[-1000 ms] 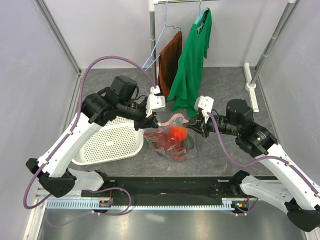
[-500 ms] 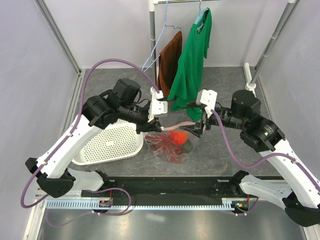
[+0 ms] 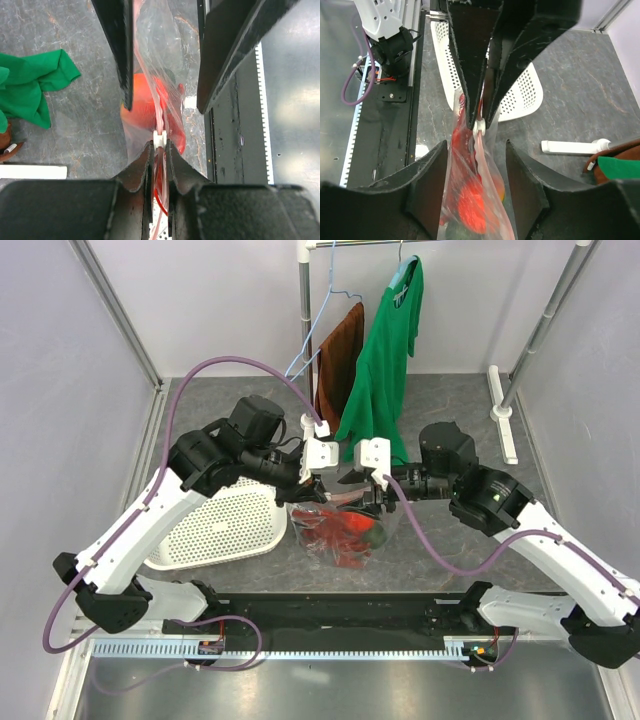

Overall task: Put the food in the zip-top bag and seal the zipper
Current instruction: Zip the zipper food storage bag at the center of the board.

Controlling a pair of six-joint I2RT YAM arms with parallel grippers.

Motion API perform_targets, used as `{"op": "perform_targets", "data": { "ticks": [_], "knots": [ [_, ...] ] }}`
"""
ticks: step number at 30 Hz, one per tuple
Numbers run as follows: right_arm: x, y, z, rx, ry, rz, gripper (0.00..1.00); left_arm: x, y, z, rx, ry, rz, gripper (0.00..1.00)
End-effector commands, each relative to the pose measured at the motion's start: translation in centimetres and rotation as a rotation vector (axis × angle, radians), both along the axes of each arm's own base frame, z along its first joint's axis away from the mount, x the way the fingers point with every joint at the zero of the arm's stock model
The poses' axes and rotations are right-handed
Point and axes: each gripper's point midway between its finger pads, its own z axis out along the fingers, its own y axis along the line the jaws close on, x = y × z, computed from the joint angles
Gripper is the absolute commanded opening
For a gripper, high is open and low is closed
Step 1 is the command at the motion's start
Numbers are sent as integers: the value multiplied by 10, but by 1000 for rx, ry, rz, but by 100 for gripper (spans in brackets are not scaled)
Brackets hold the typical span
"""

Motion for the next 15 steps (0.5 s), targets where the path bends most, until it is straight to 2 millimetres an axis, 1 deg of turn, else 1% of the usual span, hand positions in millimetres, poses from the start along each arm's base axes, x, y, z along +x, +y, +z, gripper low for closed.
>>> {"op": "perform_targets", "data": {
  "ticks": [1, 2, 3, 4, 5, 11, 12, 13, 14, 15],
  "knots": [
    [3, 11, -2, 2, -31, 10, 56, -5, -10, 32, -108, -58, -39, 2],
    [2, 14, 0, 7, -31, 16, 54, -5, -11, 30, -102, -53, -38, 2],
    [1, 18, 0, 8, -28, 26, 50, -5, -11, 30, -102, -49, -36, 2],
    [0, 20, 1, 10, -29, 30, 47, -7, -12, 30, -106, -49, -43, 2],
    [1, 21, 1, 7, -35, 21, 46, -9, -12, 31, -109, -43, -48, 2],
    [-1, 26, -9, -19, -46, 16, 44, -11, -10, 33, -117, -54, -49, 2],
    [0, 26, -13, -27, -47, 14, 40, -13, -9, 33, -118, -55, -50, 2],
    [0, 26, -15, -32, -48, 11, 38, -13, -9, 33, -120, -56, -50, 2],
    [0, 26, -16, -34, -50, 8, 38, -13, -9, 32, -118, -55, -49, 2],
    [1, 25, -17, -42, -54, 1, 40, -14, -8, 31, -116, -55, -52, 2]
  ]
}}
